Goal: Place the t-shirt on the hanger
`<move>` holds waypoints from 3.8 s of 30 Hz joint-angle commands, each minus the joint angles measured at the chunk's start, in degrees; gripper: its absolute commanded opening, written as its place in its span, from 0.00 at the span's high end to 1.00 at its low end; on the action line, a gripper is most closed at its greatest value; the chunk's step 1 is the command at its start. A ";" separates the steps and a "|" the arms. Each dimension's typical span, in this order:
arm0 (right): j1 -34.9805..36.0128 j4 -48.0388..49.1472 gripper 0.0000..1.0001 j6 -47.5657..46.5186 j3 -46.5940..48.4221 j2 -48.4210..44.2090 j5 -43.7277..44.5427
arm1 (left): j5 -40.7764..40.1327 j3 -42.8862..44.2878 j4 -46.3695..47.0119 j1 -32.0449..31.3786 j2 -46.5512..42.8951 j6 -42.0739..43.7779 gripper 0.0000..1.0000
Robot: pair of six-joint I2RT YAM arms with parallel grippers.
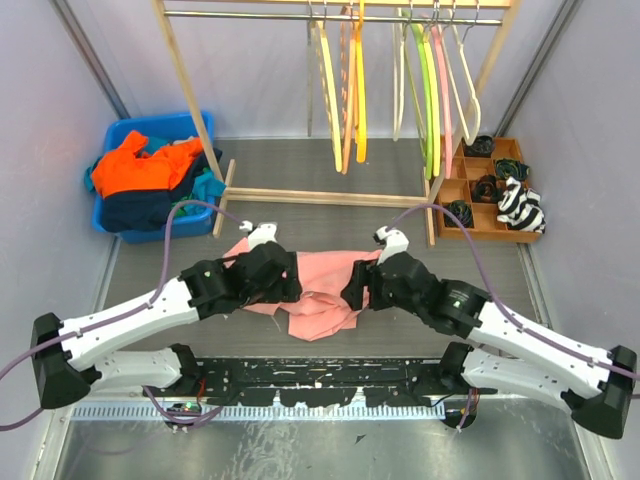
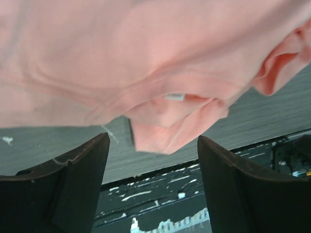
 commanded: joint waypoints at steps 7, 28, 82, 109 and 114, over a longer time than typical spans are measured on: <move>7.70 8.98 0.36 -1.84 5.32 13.14 6.38 | -2.48 -11.29 -4.83 -0.86 -5.80 -10.63 0.26; 8.66 3.30 0.34 -2.12 11.62 30.04 18.70 | -13.46 -9.91 -0.80 -1.75 13.17 -13.65 0.45; 8.63 3.79 0.99 -5.35 22.01 23.67 13.07 | -23.02 -7.61 -11.45 -5.54 11.22 -21.67 0.34; 8.63 -0.02 0.99 -5.50 28.12 22.17 10.24 | -21.15 -21.23 12.02 -7.57 -10.15 -11.62 0.30; 8.53 -0.94 0.99 -5.95 29.71 23.70 10.05 | -23.31 -24.27 14.82 -10.50 -12.56 -11.51 0.27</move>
